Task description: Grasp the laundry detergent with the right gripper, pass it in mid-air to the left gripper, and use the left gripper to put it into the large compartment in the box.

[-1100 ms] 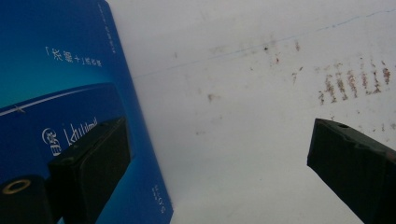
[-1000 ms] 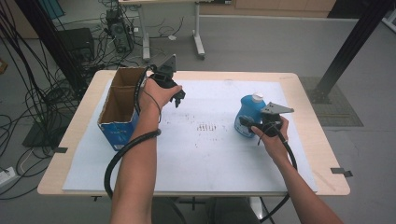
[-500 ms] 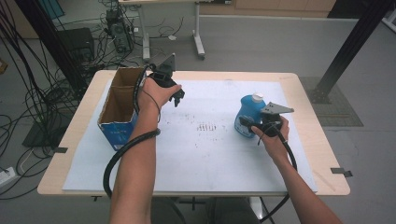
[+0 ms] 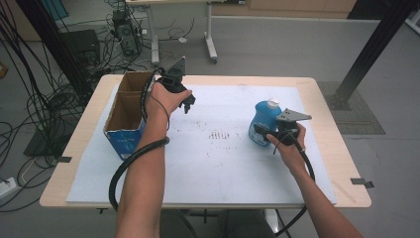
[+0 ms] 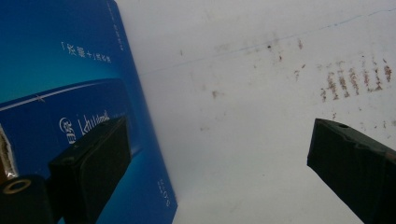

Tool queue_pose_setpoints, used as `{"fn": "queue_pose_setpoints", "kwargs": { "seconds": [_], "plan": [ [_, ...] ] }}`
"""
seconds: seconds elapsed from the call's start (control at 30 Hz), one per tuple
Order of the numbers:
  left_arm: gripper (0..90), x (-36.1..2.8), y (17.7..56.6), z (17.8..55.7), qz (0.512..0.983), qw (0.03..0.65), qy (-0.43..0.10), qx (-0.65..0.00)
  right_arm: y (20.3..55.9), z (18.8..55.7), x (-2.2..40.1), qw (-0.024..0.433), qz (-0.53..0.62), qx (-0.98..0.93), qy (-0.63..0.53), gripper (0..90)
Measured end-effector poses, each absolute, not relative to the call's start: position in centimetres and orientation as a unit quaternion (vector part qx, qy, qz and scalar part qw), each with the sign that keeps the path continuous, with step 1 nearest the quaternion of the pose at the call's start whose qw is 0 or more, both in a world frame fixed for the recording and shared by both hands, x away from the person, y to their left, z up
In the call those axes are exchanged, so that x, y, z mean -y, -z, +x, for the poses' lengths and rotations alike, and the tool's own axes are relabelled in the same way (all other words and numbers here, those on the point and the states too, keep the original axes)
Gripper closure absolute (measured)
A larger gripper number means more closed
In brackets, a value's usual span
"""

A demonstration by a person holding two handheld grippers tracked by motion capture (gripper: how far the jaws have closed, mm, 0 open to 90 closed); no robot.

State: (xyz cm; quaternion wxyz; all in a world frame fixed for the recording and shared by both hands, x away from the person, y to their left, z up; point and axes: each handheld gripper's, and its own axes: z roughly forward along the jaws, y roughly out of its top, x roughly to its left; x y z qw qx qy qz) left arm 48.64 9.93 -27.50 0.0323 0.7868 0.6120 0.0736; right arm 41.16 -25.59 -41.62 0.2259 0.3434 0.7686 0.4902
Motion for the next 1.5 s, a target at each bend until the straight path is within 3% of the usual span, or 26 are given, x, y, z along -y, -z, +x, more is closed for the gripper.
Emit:
{"fn": "queue_pose_setpoints", "kwargs": {
  "seconds": [0.97,1.5],
  "plan": [
    [6.8,-9.8,27.2,48.1,0.794,0.034,-0.073,-0.602,41.5,40.9,25.3,0.237,0.334,-0.772,-0.486,44.6],
    [7.2,-8.7,24.4,47.4,0.833,0.052,-0.079,-0.545,40.9,41.1,25.1,0.211,0.325,-0.781,-0.491,44.9]
  ]
}}
